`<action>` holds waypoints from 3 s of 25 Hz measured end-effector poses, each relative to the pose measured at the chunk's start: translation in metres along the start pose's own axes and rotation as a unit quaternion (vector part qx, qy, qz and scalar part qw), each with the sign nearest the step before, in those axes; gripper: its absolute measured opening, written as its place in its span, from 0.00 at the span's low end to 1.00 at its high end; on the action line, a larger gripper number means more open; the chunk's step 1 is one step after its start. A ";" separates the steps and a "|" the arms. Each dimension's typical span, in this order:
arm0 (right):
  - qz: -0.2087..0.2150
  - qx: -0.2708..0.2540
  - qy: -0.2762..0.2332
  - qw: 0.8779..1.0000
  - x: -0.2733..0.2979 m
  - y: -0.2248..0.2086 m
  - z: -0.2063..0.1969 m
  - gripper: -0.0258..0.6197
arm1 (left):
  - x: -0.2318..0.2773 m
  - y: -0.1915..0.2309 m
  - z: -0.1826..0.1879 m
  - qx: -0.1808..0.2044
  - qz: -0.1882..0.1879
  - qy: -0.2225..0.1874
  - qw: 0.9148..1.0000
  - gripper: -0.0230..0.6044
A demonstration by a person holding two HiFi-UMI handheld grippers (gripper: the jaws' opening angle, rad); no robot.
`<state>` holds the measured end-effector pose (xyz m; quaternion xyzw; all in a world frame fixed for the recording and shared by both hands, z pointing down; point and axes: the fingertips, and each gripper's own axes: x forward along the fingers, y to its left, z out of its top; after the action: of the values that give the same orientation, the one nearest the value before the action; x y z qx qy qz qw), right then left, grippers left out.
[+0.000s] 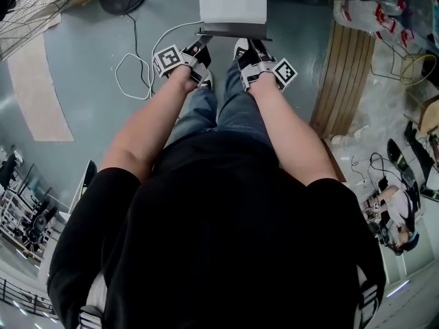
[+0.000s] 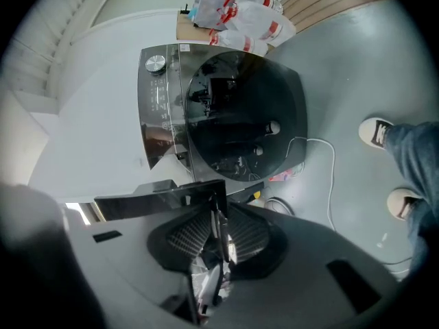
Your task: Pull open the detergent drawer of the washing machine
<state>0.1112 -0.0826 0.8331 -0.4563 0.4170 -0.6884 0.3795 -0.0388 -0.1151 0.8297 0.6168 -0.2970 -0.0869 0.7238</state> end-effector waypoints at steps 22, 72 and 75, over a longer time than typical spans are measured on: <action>-0.074 -0.098 0.015 0.992 -0.057 0.025 -0.001 0.24 | -0.068 -0.036 -0.010 0.053 0.014 0.035 0.998 0.19; -0.006 -0.716 0.025 0.697 -0.136 0.359 -0.066 0.14 | -0.195 -0.332 0.047 0.628 -0.024 0.001 0.778 0.17; -0.003 -0.725 0.027 0.689 -0.137 0.362 -0.068 0.12 | -0.196 -0.337 0.045 0.634 -0.025 -0.001 0.773 0.16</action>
<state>0.1389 -0.0752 0.4416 -0.5718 0.7949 -0.1853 -0.0825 -0.1400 -0.1323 0.4508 0.9430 -0.2695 0.1023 0.1665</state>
